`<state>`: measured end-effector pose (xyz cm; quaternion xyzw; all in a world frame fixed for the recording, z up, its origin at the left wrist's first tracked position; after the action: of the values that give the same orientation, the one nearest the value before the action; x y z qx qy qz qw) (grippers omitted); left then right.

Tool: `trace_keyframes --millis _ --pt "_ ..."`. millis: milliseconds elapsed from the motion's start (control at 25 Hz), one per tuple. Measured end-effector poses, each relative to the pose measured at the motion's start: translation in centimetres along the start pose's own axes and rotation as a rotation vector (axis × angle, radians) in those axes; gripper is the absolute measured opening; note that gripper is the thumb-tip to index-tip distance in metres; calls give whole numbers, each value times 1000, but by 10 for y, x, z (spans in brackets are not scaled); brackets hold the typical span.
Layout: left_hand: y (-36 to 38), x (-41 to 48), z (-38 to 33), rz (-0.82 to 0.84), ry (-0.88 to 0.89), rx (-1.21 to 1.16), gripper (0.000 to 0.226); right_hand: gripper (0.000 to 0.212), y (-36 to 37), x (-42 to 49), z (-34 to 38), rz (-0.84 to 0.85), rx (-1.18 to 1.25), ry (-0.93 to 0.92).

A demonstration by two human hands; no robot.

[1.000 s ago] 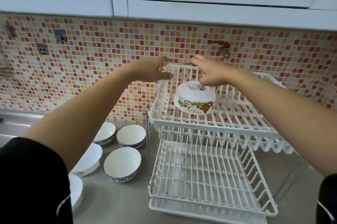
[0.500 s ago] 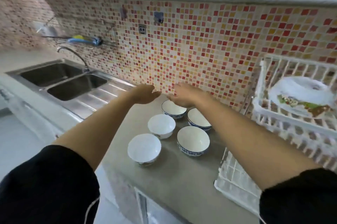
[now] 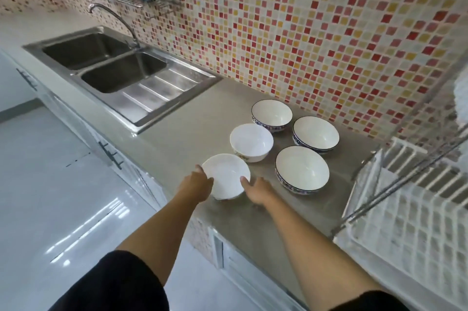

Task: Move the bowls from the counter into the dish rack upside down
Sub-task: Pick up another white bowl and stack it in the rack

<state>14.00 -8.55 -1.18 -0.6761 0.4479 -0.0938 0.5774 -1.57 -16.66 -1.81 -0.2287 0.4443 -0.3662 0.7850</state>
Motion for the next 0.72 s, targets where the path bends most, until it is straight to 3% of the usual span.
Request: trace_keyframes --millis 120,200,320,560,720 --pt "19 0 4 -42 18 4 67 58 26 3 0 44 133 -13" --pt "16 -4 2 -77 28 11 68 44 33 -2 0 -22 166 -42" --pt "-12 -16 -1 -147 67 -206 54 38 24 -21 6 -124 253 -97" --pt "-118 -49 -50 -295 299 -728 41 82 -61 -78 72 -268 772 -379" --pt "-172 -83 -124 -274 514 -867 44 70 -154 -137 97 -528 859 -600"
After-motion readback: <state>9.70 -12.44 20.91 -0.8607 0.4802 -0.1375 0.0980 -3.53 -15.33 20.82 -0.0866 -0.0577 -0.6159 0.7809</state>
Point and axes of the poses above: each hand's wrist, its own x-axis towards the middle knuckle, its own y-axis out of the palm, z = x × y, the point moved 1 cm from there along x, towards the middle knuckle, and after that the axes turned 1 degree about y, right-handed, at the moved point
